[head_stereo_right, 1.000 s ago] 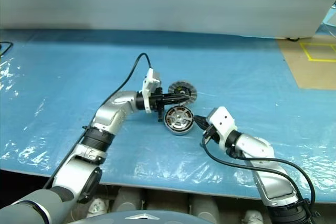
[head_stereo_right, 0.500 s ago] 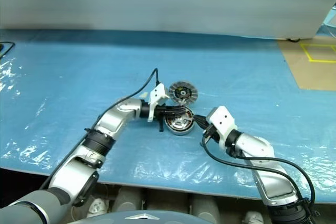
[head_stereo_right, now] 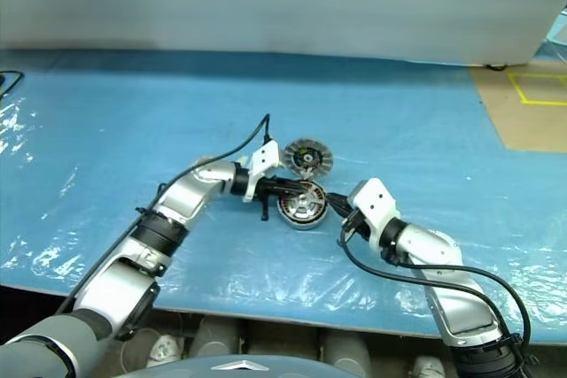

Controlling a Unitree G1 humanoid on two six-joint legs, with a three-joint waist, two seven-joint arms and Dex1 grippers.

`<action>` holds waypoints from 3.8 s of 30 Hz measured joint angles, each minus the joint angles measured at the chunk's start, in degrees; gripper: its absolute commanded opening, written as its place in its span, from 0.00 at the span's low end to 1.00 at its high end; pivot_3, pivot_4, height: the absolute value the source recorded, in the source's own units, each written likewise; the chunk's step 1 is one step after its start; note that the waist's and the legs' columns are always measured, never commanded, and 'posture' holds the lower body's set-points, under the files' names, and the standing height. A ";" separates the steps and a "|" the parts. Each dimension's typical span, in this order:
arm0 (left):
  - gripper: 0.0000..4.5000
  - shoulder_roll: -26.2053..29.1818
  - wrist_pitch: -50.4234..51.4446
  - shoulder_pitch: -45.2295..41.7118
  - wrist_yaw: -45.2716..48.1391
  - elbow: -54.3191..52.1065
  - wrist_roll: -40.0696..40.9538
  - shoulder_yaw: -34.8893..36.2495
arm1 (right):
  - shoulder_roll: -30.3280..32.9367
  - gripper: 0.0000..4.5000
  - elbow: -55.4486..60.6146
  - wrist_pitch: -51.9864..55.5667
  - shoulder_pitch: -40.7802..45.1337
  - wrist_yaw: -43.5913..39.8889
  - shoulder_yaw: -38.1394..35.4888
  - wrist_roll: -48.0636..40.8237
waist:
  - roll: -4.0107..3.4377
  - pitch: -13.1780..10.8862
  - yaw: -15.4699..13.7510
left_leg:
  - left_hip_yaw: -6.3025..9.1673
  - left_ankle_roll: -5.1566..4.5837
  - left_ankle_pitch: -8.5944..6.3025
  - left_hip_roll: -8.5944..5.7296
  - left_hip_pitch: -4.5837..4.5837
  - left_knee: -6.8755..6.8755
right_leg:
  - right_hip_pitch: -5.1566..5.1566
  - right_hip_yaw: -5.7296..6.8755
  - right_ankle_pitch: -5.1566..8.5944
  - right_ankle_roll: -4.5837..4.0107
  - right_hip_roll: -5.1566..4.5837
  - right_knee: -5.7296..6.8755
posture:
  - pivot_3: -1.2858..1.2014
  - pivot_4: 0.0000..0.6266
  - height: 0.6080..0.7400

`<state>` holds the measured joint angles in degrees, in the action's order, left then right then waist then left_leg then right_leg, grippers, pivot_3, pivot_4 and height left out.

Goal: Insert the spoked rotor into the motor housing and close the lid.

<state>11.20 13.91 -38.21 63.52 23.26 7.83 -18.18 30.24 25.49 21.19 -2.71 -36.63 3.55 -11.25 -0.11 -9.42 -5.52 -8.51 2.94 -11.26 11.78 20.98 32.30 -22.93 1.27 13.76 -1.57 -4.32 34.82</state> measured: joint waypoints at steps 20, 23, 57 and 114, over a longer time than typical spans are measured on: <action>0.00 2.25 3.67 -5.58 1.96 0.46 18.42 18.23 | 0.55 0.00 0.23 1.73 -1.07 -1.37 0.30 -0.78 | 0.01 -0.01 -0.13 | 0.01 0.00 0.00 0.00 0.03 0.11 | -0.05 0.02 0.01 -0.02 0.01 0.03 | 0.52 0.24 1.00; 0.00 3.27 -1.80 -12.80 -0.66 11.16 16.30 20.87 | 1.25 0.00 1.30 1.80 -1.78 -1.90 -0.90 -1.72 | 0.02 -0.02 -0.04 | 0.01 0.00 0.00 -0.03 0.03 0.13 | -0.03 -0.02 -0.05 0.09 0.01 -0.01 | 0.52 0.24 1.00; 0.00 -8.53 -18.59 -24.54 18.03 47.07 -3.16 14.14 | 4.04 0.00 11.31 7.24 -7.49 0.50 -9.45 -6.47 | 0.15 -0.09 -0.41 | 0.17 0.17 -0.09 -0.11 0.04 0.06 | 0.01 0.03 -0.28 0.47 -0.04 -0.03 | 0.52 0.24 1.00; 0.00 1.27 -8.37 6.82 5.73 0.49 8.85 15.62 | -4.07 0.65 -9.19 2.50 10.09 -1.39 5.95 -2.22 | 0.12 -0.08 0.21 | -0.02 -0.06 0.03 0.03 0.07 0.16 | -0.14 0.00 -0.13 0.00 -0.02 0.04 | 0.52 0.24 1.00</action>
<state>12.47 5.54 -31.39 69.26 23.74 16.67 -2.57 26.17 16.30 23.69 7.38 -38.02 9.50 -13.47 0.01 -9.50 -5.31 -8.52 2.89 -11.22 11.82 21.05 32.46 -23.07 1.28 13.63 -1.57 -4.34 34.87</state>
